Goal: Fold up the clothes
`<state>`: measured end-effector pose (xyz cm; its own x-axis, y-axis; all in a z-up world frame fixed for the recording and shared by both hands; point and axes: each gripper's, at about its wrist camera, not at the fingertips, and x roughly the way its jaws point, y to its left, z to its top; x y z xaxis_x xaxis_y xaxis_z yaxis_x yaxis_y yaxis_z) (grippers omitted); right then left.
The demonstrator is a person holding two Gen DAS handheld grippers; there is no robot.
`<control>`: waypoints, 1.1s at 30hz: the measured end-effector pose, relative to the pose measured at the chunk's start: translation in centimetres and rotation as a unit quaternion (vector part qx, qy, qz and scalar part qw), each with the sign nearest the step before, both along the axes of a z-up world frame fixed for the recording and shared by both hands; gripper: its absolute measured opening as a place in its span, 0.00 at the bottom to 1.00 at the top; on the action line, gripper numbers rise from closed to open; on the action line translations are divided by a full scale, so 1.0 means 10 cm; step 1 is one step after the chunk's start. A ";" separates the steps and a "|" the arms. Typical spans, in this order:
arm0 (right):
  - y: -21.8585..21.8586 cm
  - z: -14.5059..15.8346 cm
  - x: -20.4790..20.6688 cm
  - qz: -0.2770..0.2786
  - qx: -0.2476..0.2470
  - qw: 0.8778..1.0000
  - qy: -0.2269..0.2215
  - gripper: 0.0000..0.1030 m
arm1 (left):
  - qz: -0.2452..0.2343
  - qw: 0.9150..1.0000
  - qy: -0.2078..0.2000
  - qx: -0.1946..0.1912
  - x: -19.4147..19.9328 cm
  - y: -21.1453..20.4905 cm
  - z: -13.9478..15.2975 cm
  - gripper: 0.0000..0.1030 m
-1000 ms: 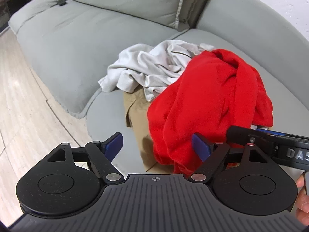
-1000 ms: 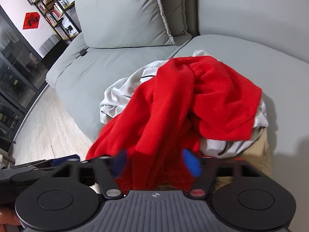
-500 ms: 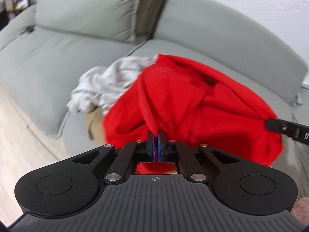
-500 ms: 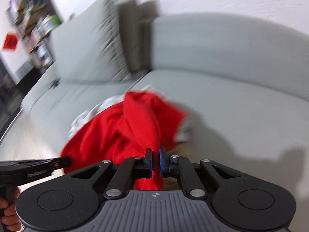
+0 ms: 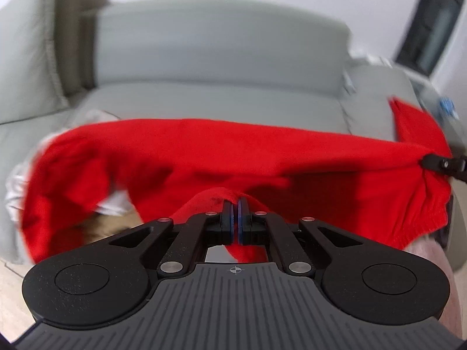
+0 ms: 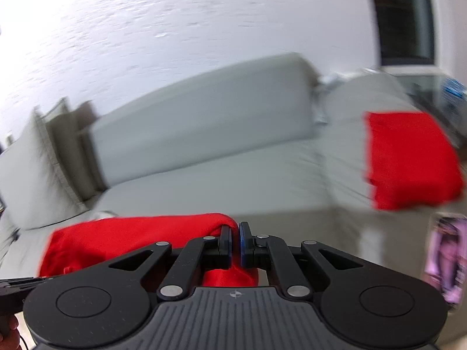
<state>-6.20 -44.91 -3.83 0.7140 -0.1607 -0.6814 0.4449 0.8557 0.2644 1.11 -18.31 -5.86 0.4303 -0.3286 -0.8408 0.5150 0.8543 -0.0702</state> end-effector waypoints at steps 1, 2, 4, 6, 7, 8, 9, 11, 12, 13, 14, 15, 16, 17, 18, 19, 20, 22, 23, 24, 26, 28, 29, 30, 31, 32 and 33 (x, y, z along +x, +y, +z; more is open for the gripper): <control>-0.04 -0.10 0.03 0.000 0.007 1.000 0.014 0.06 | -0.001 1.000 0.003 0.004 -0.01 -0.02 -0.03 0.02; -0.09 -0.21 0.06 0.001 0.017 0.999 0.031 0.07 | -0.004 0.999 0.024 0.026 -0.04 -0.06 -0.21 0.02; -0.18 -0.52 0.13 0.010 0.048 0.996 0.079 0.12 | 0.000 0.996 0.063 0.055 -0.14 -0.07 -0.47 0.03; -0.18 -0.68 0.12 0.021 0.061 0.993 0.096 0.19 | 0.002 0.995 0.072 0.066 -0.23 0.04 -0.55 0.05; -0.16 -0.71 0.10 0.023 0.064 0.993 0.098 0.21 | 0.004 0.995 0.074 0.070 -0.26 0.09 -0.56 0.09; -0.15 -0.75 0.08 0.024 0.068 0.993 0.098 0.24 | 0.009 0.994 0.077 0.071 -0.27 0.15 -0.57 0.12; -0.17 -0.77 0.07 0.026 0.069 0.993 0.097 0.31 | 0.015 0.994 0.081 0.073 -0.29 0.21 -0.58 0.15; -0.16 -0.81 0.05 0.032 0.069 0.992 0.097 0.36 | 0.032 0.993 0.086 0.073 -0.29 0.31 -0.57 0.15; -0.15 -0.82 0.05 0.032 0.068 0.992 0.098 0.37 | 0.040 0.993 0.085 0.073 -0.29 0.35 -0.58 0.15; -0.14 -0.83 0.05 0.033 0.066 0.992 0.100 0.41 | 0.048 0.993 0.084 0.074 -0.29 0.39 -0.58 0.20; -0.13 -0.84 0.05 0.033 0.065 0.992 0.101 0.44 | 0.050 0.992 0.086 0.073 -0.29 0.40 -0.58 0.24; -0.13 -0.85 0.05 0.032 0.066 0.992 0.104 0.46 | 0.054 0.992 0.094 0.069 -0.29 0.43 -0.61 0.33; -0.14 -0.86 0.05 0.031 0.067 0.991 0.107 0.46 | 0.057 0.991 0.105 0.064 -0.29 0.44 -0.63 0.39; -0.14 -0.87 0.05 0.031 0.066 0.991 0.111 0.47 | 0.057 0.990 0.110 0.062 -0.30 0.43 -0.63 0.41; -0.14 -0.87 0.04 0.031 0.063 0.991 0.115 0.48 | 0.054 0.989 0.122 0.060 -0.31 0.43 -0.68 0.43; -0.13 -0.88 0.01 0.034 0.055 0.991 0.120 0.50 | 0.052 0.989 0.125 0.061 -0.32 0.40 -0.70 0.43; -0.13 -0.89 -0.01 0.038 0.048 0.990 0.124 0.52 | 0.050 0.988 0.128 0.063 -0.31 0.37 -0.72 0.44; -0.13 -0.91 -0.05 0.049 0.037 0.989 0.132 0.61 | 0.043 0.987 0.138 0.075 -0.31 0.32 -0.82 0.47; -0.13 -0.91 -0.07 0.054 0.032 0.989 0.136 0.62 | 0.040 0.986 0.141 0.080 -0.31 0.29 -0.86 0.48; -0.12 -0.93 -0.08 0.060 0.024 0.988 0.142 0.62 | 0.037 0.985 0.145 0.085 -0.31 0.27 -0.91 0.50; -0.11 -1.01 -0.09 0.075 0.003 0.984 0.162 0.62 | 0.032 0.983 0.153 0.096 -0.31 0.24 -1.00 0.51; -0.10 -1.06 -0.09 0.084 -0.008 0.982 0.169 0.62 | 0.023 0.981 0.161 0.109 -0.30 0.18 -1.14 0.51; -0.10 -1.08 -0.08 0.087 -0.013 0.981 0.171 0.62 | 0.021 0.980 0.162 0.111 -0.30 0.16 -1.16 0.52; -0.09 -1.12 -0.07 0.095 -0.023 0.980 0.175 0.62 | 0.016 0.980 0.164 0.114 -0.29 0.13 -1.20 0.54; -0.08 -1.14 -0.06 0.100 -0.030 0.979 0.177 0.62 | 0.012 0.979 0.166 0.117 -0.29 0.10 -1.23 0.55; -0.07 -1.15 -0.05 0.105 -0.036 0.978 0.178 0.62 | 0.009 0.979 0.166 0.118 -0.28 0.08 -1.25 0.56; -0.07 -1.17 -0.04 0.109 -0.042 0.977 0.178 0.61 | 0.007 0.978 0.169 0.123 -0.26 0.05 -1.29 0.57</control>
<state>-6.64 -45.56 -15.51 0.4569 -0.0965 -0.8843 0.3004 0.9524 0.0513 -1.52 -17.80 -18.81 0.1176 -0.0945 -0.9885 0.4864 0.8734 -0.0256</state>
